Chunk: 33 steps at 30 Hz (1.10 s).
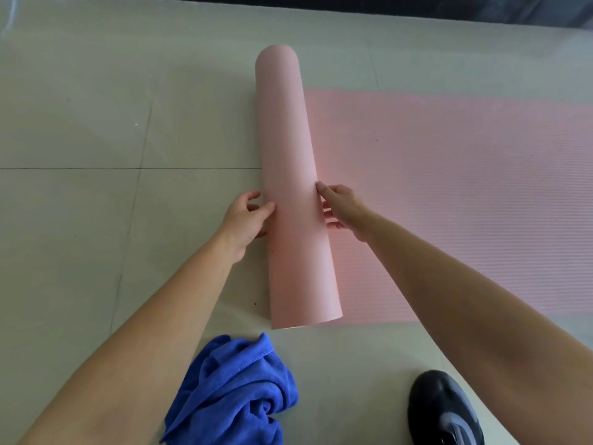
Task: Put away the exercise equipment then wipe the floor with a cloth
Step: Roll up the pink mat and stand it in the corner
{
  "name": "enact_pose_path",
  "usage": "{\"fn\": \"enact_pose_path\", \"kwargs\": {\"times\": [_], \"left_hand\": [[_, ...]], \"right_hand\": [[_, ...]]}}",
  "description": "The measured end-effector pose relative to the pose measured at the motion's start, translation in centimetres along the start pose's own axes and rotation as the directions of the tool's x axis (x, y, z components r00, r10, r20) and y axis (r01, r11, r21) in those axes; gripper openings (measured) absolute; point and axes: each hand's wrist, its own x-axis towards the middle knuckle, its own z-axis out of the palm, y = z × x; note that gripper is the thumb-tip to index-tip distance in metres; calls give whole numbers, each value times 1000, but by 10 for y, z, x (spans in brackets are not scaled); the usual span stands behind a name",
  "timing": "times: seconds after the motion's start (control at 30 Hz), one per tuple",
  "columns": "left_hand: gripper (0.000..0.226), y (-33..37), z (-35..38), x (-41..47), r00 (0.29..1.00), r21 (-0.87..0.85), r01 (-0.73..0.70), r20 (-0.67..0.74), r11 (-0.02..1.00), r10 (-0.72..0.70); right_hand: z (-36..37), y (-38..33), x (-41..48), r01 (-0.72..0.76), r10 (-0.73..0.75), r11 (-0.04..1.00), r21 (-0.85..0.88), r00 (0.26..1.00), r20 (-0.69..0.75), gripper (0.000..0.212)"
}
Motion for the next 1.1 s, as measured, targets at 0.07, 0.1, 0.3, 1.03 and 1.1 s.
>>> {"fn": "enact_pose_path", "kwargs": {"times": [0.07,0.1,0.3,1.03,1.1], "left_hand": [[66,-3,6,4,996,14,66,55,998,-67],[70,-3,10,4,994,-7,74,83,997,-73],[60,9,49,2,998,54,-49,36,997,47],[66,60,187,22,998,146,-59,-11,987,62],[75,68,203,27,990,160,-116,-63,980,128]], "right_hand": [[-4,3,-3,23,-21,998,67,999,-37,39],[-7,4,-6,37,-33,996,80,998,-50,35],[-34,32,-33,24,-23,999,25,999,-23,53],[-118,69,-99,-60,-29,972,-225,928,-372,55],[-120,70,-109,-60,-45,959,-277,932,-359,77]]}}
